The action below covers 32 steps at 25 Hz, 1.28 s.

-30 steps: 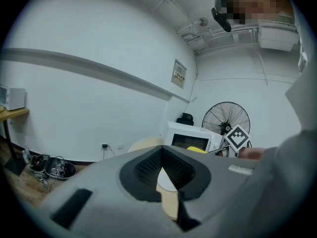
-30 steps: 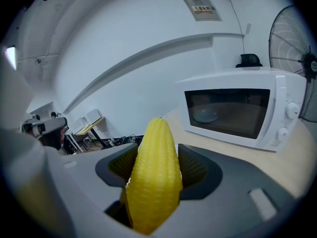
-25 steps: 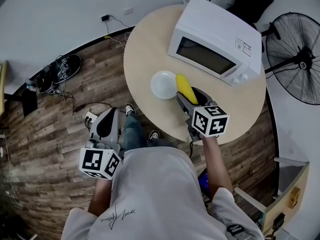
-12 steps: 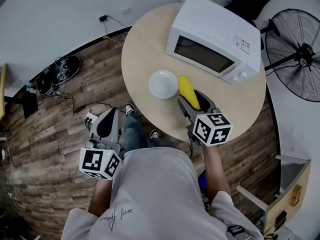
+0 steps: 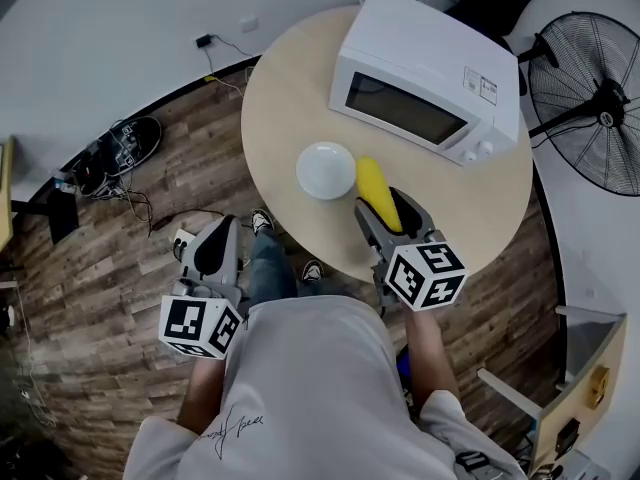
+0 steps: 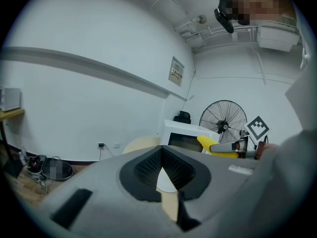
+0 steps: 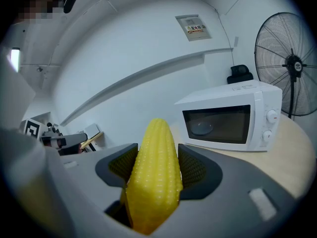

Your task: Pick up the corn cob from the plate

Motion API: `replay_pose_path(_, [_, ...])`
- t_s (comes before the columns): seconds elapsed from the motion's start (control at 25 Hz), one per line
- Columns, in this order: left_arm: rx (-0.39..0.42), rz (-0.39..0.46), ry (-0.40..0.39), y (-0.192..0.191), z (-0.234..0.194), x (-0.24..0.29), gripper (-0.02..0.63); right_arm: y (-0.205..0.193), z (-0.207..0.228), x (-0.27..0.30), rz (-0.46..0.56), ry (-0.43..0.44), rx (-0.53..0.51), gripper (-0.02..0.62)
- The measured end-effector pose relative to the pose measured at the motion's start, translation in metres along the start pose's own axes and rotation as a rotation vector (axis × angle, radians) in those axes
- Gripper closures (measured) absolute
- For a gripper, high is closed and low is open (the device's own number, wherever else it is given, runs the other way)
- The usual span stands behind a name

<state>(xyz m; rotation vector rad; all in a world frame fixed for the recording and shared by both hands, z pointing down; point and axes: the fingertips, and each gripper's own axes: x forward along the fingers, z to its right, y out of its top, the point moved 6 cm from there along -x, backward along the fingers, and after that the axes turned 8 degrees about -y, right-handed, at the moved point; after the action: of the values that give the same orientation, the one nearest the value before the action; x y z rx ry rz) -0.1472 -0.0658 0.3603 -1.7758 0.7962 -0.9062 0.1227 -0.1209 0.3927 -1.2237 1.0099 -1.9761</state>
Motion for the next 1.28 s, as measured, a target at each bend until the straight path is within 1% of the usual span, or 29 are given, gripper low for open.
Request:
replay_pose_path(0.44, [-0.005, -0.001, 0.009, -0.003, 0.003, -0.002, 0.615, 0.003, -0.006, -0.021, 0.065, -0.026, -0.021, 0.327])
replay_pose_path(0.76, [-0.004, -0.008, 0.009, -0.007, 0.008, 0.0, 0.615, 0.005, -0.001, -0.037, 0.108, -0.057, -0.022, 0.327])
replay_pose_path(1.04, [-0.006, -0.004, 0.011, -0.008, 0.013, 0.001, 0.615, 0.005, 0.001, -0.049, 0.15, -0.108, -0.061, 0.327])
replay_pose_path(1.28, [-0.004, -0.006, 0.012, -0.008, 0.012, -0.001, 0.615, 0.002, -0.001, -0.053, 0.146, -0.097, -0.071, 0.327])
